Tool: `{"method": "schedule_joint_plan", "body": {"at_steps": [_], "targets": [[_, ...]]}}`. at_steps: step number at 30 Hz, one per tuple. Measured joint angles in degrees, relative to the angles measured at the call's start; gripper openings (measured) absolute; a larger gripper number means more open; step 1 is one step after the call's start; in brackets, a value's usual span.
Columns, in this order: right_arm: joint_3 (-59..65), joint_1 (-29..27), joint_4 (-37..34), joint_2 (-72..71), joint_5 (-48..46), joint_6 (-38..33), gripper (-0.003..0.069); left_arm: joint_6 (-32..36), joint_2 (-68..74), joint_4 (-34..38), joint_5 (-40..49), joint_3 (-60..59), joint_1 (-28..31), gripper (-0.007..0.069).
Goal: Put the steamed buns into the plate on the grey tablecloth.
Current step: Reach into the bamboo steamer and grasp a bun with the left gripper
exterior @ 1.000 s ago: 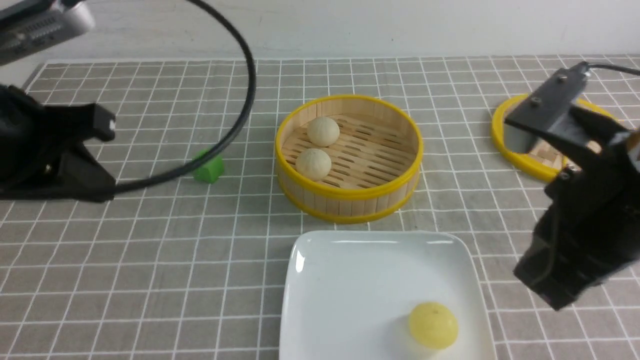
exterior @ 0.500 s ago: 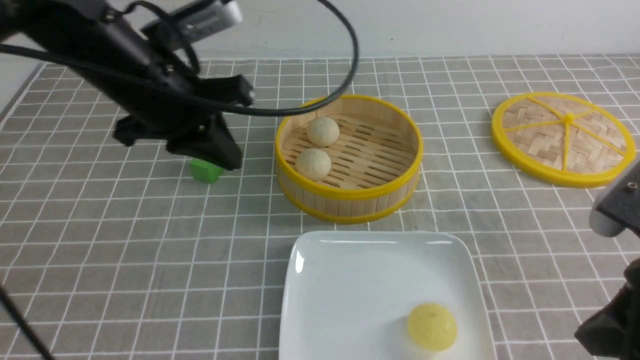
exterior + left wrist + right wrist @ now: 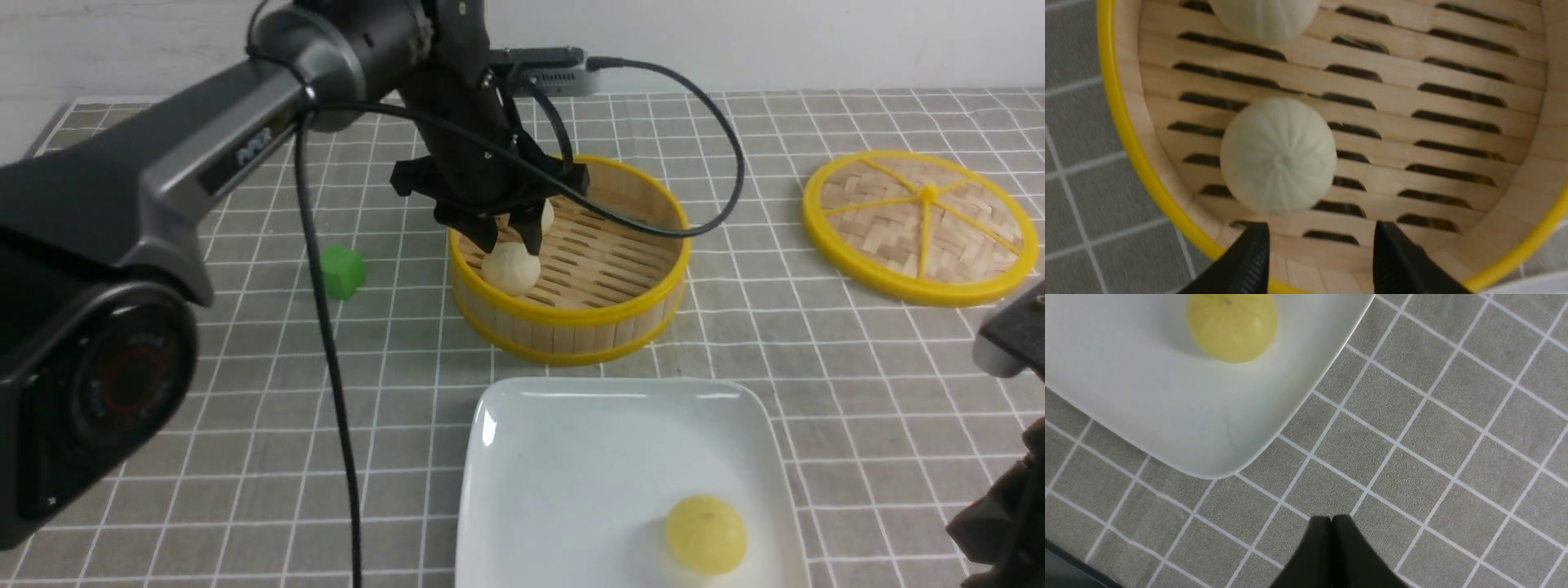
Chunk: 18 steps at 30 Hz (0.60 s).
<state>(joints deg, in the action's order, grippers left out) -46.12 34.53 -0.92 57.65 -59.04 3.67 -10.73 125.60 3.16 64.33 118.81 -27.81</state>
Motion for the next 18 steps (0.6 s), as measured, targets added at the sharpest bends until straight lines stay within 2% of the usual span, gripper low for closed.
{"method": "schedule_joint_plan", "body": {"at_steps": [7, 11, 14, 18], "targets": [[0.0, 0.0, 0.0, 0.0, 0.5, 0.1, 0.0008, -0.3, 4.5, -2.3, -2.2, 2.0, 0.1, 0.0387], [0.0, 0.0, 0.0, 0.0, 0.5, 0.1, 0.0011, -0.4, 5.6, -2.0, -3.0, 2.1, 0.1, 0.0371], [0.0, 0.0, 0.0, 0.0, 0.5, 0.1, 0.0015, -0.4, 5.8, -2.0, -3.1, 2.1, 0.1, 0.0296], [0.0, 0.0, 0.0, 0.0, 0.5, 0.1, 0.0021, -0.5, 5.8, -1.1, -2.9, 2.1, 0.1, 0.0088]]}}
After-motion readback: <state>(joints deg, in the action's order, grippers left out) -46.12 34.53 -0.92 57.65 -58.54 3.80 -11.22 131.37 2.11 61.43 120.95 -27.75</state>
